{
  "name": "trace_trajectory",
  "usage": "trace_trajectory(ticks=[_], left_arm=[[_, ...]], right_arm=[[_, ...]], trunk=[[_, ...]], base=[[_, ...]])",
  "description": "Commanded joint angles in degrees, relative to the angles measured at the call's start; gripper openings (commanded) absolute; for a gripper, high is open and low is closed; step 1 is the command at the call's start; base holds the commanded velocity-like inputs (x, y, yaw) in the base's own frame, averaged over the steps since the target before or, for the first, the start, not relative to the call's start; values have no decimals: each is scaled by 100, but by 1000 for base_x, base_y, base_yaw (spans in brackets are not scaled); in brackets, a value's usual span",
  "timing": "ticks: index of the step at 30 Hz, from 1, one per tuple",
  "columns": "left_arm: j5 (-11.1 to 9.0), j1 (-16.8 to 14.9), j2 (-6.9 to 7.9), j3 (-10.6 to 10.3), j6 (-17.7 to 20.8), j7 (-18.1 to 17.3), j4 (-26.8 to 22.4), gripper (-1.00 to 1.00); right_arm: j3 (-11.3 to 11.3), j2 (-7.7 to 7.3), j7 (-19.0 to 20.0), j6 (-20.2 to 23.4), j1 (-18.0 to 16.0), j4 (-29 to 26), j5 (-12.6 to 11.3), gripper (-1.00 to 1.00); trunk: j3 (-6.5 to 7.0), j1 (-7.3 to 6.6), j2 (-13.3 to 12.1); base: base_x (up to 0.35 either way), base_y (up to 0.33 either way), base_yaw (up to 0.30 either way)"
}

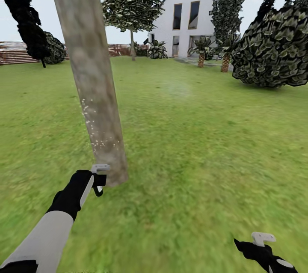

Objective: In the garden, pick up the pesticide atomizer on the floor and spray pesticide onto both trees until each tree trunk is fully covered.

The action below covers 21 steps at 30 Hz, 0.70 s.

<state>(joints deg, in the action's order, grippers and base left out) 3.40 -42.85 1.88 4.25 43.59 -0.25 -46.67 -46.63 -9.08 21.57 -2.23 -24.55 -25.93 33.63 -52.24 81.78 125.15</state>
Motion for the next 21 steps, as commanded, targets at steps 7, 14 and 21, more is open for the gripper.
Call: trace_trajectory(ticks=[7,14,21], left_arm=[[29,-4,-3,14,35,-10,-1,-100],[21,-4,-3,13,36,-10,-2,-100],[21,-4,-6,10,36,-10,0,-100]], right_arm=[[-48,3,40,-23,-6,0,56,100],[-48,3,40,-23,-6,0,56,100],[-48,3,40,-23,-6,0,58,100]], trunk=[[-5,0,2],[-5,0,2],[-5,0,2]], base=[[177,-241,277],[227,-201,111],[173,-231,0]])
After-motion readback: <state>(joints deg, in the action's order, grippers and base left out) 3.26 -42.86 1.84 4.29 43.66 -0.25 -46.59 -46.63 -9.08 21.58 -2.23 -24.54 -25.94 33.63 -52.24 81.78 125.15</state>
